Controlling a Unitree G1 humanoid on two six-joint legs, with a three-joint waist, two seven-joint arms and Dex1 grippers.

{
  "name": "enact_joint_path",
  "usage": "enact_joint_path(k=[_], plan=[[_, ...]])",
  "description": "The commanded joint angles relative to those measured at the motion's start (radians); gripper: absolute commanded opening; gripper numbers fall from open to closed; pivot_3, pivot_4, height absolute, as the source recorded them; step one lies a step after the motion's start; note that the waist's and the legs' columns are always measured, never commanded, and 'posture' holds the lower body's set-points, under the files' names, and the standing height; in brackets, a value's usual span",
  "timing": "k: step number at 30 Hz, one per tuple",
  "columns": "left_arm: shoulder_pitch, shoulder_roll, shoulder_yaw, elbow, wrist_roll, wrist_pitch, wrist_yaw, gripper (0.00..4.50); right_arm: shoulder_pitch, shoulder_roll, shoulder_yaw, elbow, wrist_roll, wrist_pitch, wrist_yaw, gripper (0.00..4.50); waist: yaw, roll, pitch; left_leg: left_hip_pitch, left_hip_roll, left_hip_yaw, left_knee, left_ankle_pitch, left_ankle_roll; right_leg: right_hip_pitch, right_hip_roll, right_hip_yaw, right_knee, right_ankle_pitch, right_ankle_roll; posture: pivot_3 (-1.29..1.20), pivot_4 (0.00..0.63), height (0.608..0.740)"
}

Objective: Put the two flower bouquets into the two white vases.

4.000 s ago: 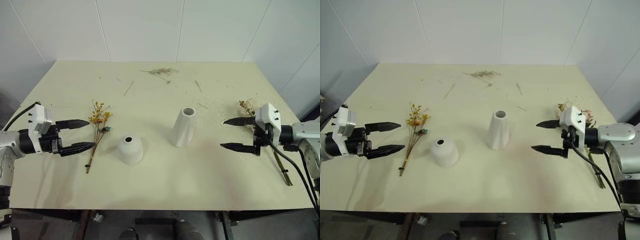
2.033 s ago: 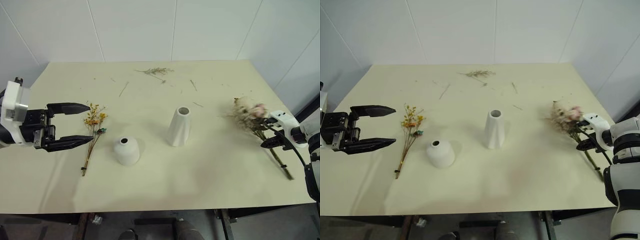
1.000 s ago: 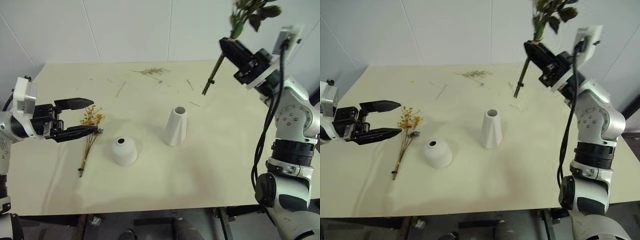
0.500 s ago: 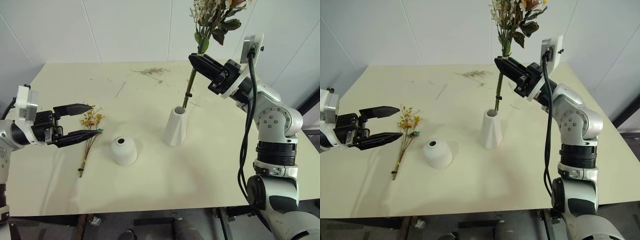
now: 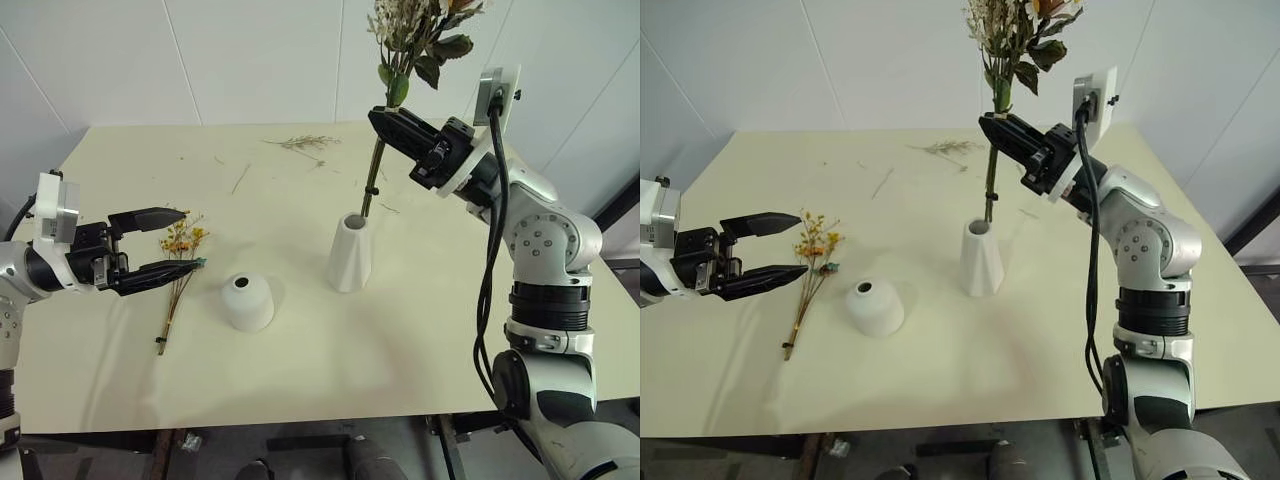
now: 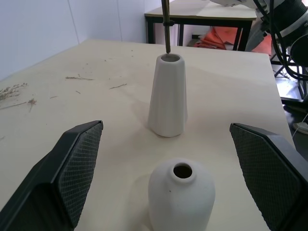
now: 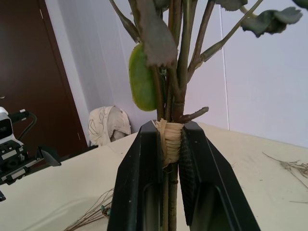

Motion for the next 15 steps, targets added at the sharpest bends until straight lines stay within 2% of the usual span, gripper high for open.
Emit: enact_joint_path(k=[1, 7, 15], plan=[[0.005, -0.001, 0.04, -0.024, -0.02, -0.018, 0.004, 4.5, -0.039, -0.038, -0.013, -0.006, -0.003, -0.028, 0.027, 0.13, 0.001, 0.0, 0.0, 0.0, 0.0, 0.0, 0.0, 0.0, 0.0, 0.0, 0.0, 0.0, 0.0, 0.0, 0.0, 0.0, 0.15, 0.74], [0.007, -0.012, 0.037, -0.022, -0.019, -0.027, 0.007, 4.5, -0.066, -0.059, -0.014, -0.001, 0.004, -0.021, 0.041, 0.13, 0.0, 0.0, 0.0, 0.0, 0.0, 0.0, -0.001, 0.0, 0.0, 0.0, 0.0, 0.0, -0.001, 0.0, 0.0, 0.0, 0.15, 0.74], [0.008, -0.018, 0.038, -0.024, -0.019, -0.025, 0.008, 4.5, -0.03, -0.005, -0.011, -0.062, 0.057, 0.028, -0.008, 0.13, 0.0, 0.0, 0.0, -0.001, 0.0, 0.0, -0.002, 0.0, 0.0, 0.0, 0.0, 0.0, -0.003, 0.0, 0.0, 0.0, 0.15, 0.74]])
